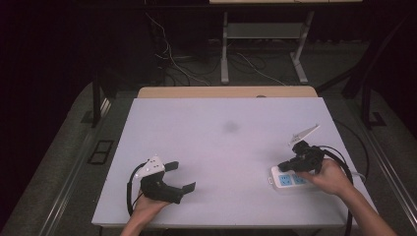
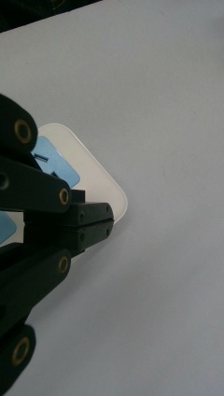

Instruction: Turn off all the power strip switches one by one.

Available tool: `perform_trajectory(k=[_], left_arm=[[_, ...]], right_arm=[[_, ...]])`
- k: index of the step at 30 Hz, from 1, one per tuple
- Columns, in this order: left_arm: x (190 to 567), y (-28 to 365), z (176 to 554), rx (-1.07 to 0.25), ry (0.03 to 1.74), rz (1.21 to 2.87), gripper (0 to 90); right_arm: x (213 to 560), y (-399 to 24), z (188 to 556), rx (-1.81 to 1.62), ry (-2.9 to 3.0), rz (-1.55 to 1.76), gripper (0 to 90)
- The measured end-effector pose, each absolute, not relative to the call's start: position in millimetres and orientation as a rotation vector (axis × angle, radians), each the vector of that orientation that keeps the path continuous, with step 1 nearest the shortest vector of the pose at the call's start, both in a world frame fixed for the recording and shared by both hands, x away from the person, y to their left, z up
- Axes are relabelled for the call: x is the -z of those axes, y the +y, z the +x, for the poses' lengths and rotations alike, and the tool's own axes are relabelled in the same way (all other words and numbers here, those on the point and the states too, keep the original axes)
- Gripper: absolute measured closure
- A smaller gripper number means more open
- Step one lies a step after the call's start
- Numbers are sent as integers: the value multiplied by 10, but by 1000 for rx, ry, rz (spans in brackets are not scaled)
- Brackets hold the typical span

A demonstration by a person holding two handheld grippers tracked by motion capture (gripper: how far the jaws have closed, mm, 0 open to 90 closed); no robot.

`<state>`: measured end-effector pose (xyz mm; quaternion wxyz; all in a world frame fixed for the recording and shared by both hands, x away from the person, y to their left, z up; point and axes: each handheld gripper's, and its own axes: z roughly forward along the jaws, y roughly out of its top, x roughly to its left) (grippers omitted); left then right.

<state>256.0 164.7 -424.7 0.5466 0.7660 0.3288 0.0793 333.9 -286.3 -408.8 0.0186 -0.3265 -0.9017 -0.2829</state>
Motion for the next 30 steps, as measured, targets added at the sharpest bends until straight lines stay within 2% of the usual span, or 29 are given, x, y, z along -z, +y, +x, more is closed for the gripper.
perform_trajectory(k=[11,30], left_arm=[[4250,1645,2562,-186,779,1817,0],[4257,1640,2567,-184,781,1820,0]], right_arm=[[4062,-2920,3354,916,-2757,-1009,900],[3816,-3075,3321,1004,-2741,-1029,900]])
